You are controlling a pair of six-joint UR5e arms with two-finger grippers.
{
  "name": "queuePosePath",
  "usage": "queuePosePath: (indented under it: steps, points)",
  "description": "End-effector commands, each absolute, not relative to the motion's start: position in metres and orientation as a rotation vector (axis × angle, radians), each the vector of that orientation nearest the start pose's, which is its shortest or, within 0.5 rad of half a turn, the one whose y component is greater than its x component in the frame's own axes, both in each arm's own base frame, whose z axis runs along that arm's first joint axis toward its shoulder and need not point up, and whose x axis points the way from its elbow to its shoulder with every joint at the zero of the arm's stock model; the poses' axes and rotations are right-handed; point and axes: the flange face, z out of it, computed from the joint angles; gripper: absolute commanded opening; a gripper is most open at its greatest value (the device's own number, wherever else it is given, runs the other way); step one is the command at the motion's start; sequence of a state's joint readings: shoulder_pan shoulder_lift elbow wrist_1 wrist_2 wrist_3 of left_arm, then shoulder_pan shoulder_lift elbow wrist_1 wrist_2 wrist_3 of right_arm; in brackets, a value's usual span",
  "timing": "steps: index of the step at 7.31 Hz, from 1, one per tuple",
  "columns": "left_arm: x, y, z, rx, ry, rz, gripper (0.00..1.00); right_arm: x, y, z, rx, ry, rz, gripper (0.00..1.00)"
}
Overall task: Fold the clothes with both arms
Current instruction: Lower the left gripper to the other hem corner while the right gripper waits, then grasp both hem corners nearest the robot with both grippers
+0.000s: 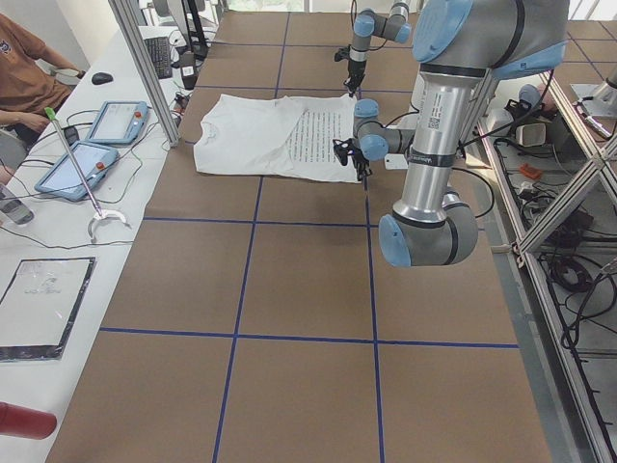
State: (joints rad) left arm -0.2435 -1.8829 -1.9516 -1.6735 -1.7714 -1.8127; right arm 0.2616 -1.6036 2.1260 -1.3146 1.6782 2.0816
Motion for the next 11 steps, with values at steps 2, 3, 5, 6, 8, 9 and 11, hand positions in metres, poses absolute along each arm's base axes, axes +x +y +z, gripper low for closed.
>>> queuePosePath:
  steps: [2, 3, 5, 6, 8, 9, 11]
  points:
    - [0.509, -0.251, 0.294, -0.185, 0.823, -0.385, 0.00, -0.418, -0.239, 0.391, -0.202, -0.778, 0.690, 0.00]
    - [0.488, -0.241, 0.273, -0.187, 0.851, -0.374, 0.00, -0.413, -0.238, 0.383, -0.205, -0.794, 0.687, 0.00]
    - [0.452, -0.217, 0.248, -0.205, 0.860, -0.358, 0.00, -0.412, -0.216, 0.360, -0.230, -0.835, 0.638, 0.00]
    - [0.444, -0.205, 0.249, -0.222, 0.859, -0.357, 0.00, -0.413, -0.202, 0.350, -0.247, -0.853, 0.608, 0.00]
    - [0.446, -0.187, 0.247, -0.260, 0.856, -0.370, 0.00, -0.401, -0.185, 0.337, -0.312, -0.862, 0.563, 0.00]
    - [0.442, -0.189, 0.238, -0.258, 0.878, -0.372, 0.00, -0.394, -0.189, 0.330, -0.317, -0.878, 0.571, 0.00]
    - [0.406, -0.262, 0.196, -0.140, 0.999, -0.437, 0.00, -0.349, -0.247, 0.310, -0.271, -0.952, 0.696, 0.00]
